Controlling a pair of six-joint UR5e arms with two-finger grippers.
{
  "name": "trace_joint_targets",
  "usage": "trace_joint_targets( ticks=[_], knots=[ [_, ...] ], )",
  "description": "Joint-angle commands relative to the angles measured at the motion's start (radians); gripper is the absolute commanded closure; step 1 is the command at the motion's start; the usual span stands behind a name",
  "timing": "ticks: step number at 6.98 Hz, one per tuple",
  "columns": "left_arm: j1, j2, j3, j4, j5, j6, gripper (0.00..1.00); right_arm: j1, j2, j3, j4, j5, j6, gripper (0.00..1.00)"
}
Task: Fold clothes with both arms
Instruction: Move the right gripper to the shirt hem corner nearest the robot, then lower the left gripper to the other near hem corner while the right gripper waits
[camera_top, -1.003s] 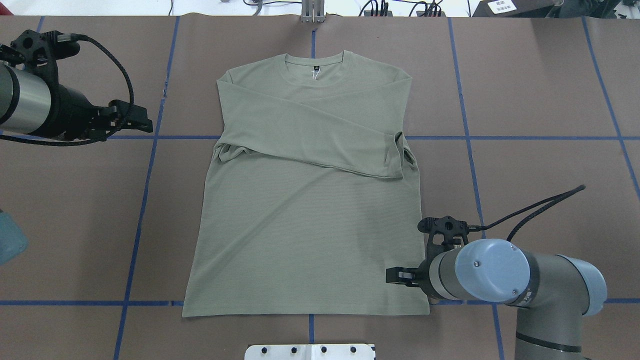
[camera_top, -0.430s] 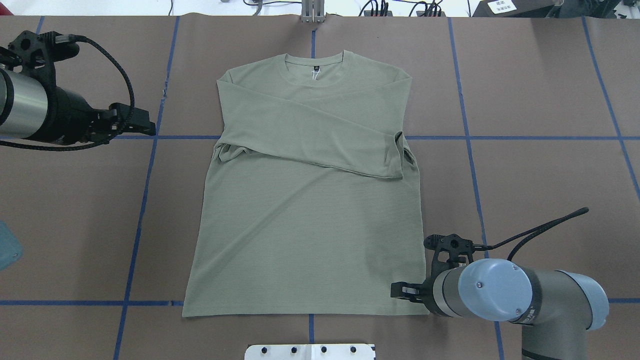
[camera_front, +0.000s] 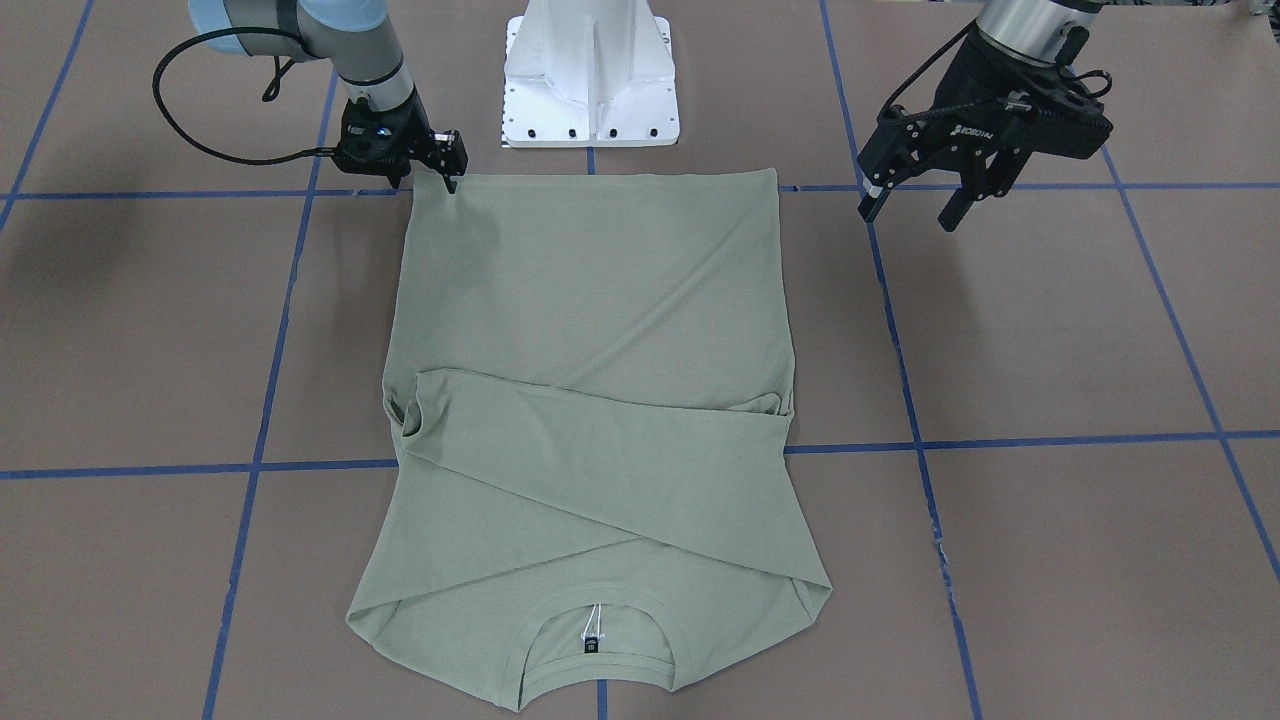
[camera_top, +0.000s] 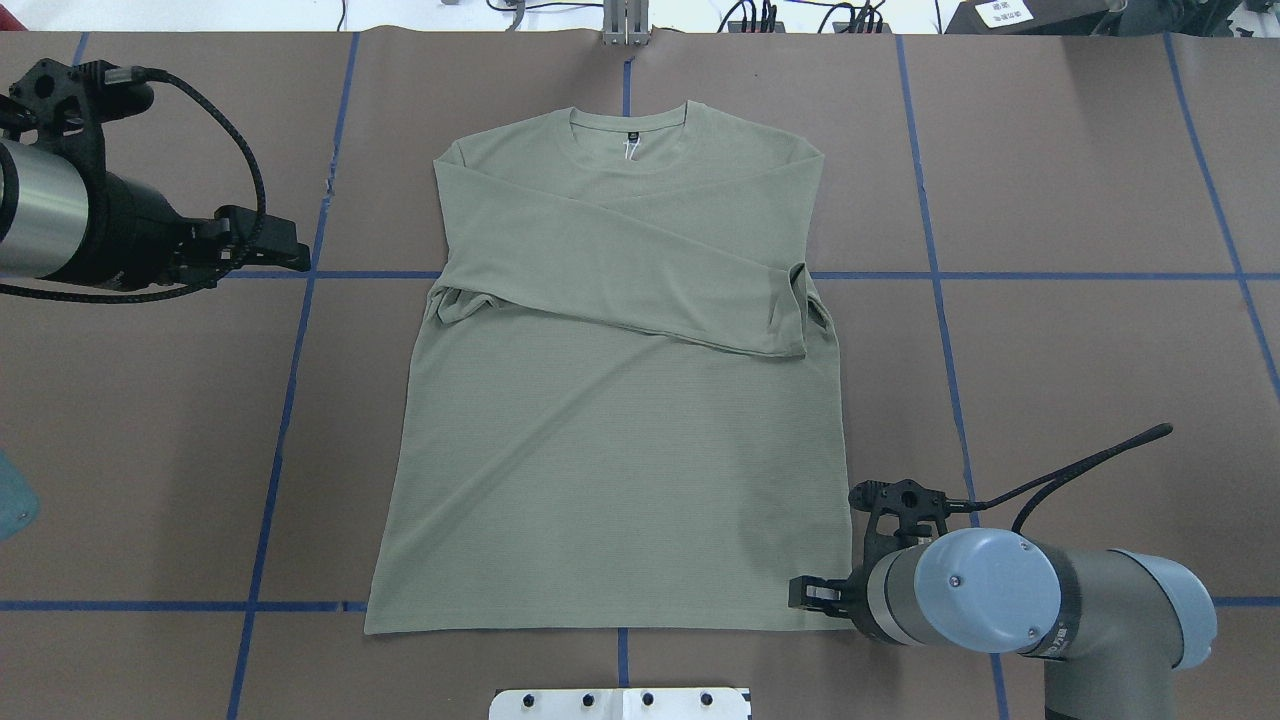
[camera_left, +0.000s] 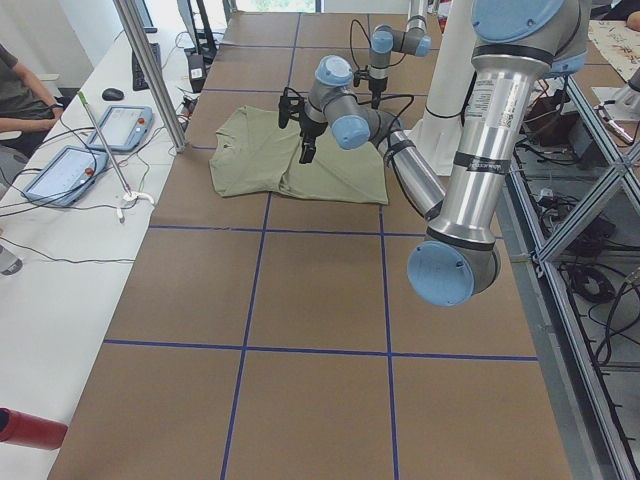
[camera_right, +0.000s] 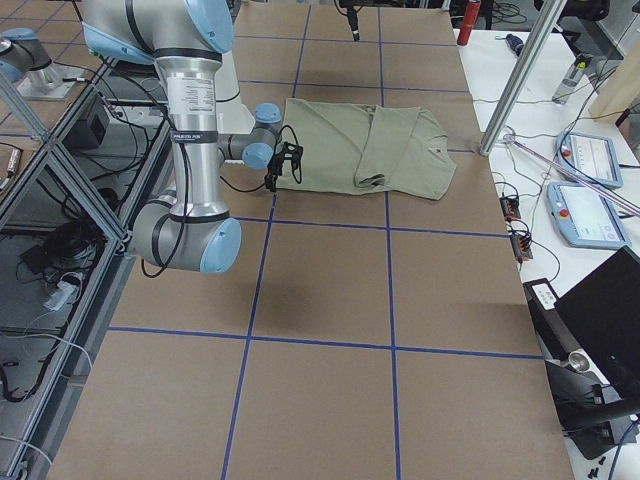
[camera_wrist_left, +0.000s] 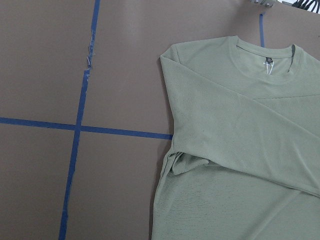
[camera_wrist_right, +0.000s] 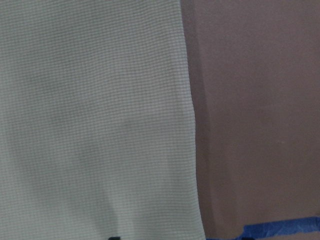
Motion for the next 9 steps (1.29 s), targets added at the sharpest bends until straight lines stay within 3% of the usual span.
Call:
trace_joint_targets(
  ticks=[1, 2, 4, 5, 7, 9],
  knots=[
    [0.0, 0.0, -0.005, 0.001, 0.0, 0.0, 0.0, -0.008, -0.003, -0.005, -0.002, 0.004, 0.0, 0.22],
    [-0.002, 0.0, -0.008, 0.002, 0.0, 0.0, 0.0, -0.008, -0.001, -0.005, -0.004, 0.006, 0.0, 0.33],
    [-0.002, 0.0, -0.011, 0.004, 0.0, 0.0, 0.0, -0.008, -0.001, -0.002, -0.004, 0.015, 0.0, 0.78],
    [-0.002, 0.0, -0.011, 0.002, 0.0, 0.0, 0.0, -0.007, -0.001, 0.001, -0.002, 0.023, 0.0, 0.89],
    [-0.002, 0.002, -0.011, 0.004, 0.001, 0.0, 0.0, -0.005, -0.001, 0.009, -0.002, 0.037, 0.0, 1.0],
    [0.004, 0.0, 0.001, 0.004, 0.001, -0.017, 0.0, -0.005, -0.001, 0.039, 0.001, 0.026, 0.0, 1.0]
  ],
)
